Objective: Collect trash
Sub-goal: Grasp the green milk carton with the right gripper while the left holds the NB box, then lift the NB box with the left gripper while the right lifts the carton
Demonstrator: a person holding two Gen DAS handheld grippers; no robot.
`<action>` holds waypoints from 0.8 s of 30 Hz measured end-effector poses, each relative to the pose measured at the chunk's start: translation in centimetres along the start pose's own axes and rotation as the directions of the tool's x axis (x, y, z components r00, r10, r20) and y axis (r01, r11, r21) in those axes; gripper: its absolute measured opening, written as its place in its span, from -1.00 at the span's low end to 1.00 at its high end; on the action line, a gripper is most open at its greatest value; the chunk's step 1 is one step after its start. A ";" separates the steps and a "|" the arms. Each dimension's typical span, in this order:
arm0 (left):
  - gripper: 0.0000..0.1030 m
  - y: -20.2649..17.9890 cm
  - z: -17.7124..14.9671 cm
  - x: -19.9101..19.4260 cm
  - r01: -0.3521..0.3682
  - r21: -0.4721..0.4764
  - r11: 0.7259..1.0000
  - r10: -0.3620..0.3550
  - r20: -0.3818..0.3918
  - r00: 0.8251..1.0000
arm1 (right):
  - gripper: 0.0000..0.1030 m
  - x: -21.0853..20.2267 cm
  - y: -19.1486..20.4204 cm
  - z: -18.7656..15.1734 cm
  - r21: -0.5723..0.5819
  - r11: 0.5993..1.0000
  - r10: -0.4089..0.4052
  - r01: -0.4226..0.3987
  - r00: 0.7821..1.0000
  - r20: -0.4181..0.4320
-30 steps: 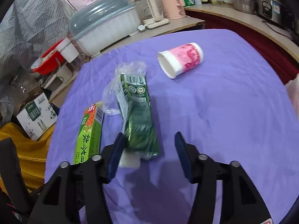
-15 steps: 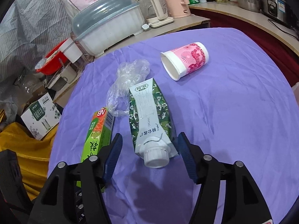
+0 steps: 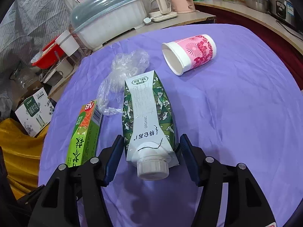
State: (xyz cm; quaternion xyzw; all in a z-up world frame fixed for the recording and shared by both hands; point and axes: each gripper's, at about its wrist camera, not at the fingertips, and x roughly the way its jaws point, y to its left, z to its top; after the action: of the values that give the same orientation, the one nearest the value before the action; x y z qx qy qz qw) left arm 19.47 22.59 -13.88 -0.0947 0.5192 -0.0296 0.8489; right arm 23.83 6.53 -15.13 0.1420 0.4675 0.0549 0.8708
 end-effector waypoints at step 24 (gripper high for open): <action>-0.28 -8.9 -1.5 -9.1 0.084 0.135 0.987 -0.103 0.137 0.985 | 0.11 -15.8 -7.0 -1.1 0.080 0.997 -0.012 -0.008 0.969 0.248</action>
State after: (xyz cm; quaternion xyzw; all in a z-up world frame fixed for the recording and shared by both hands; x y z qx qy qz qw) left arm 14.45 15.01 -4.88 -0.0659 0.4487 -0.0963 0.8860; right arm 13.85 -3.54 -5.12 0.1822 0.3570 0.0171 0.9160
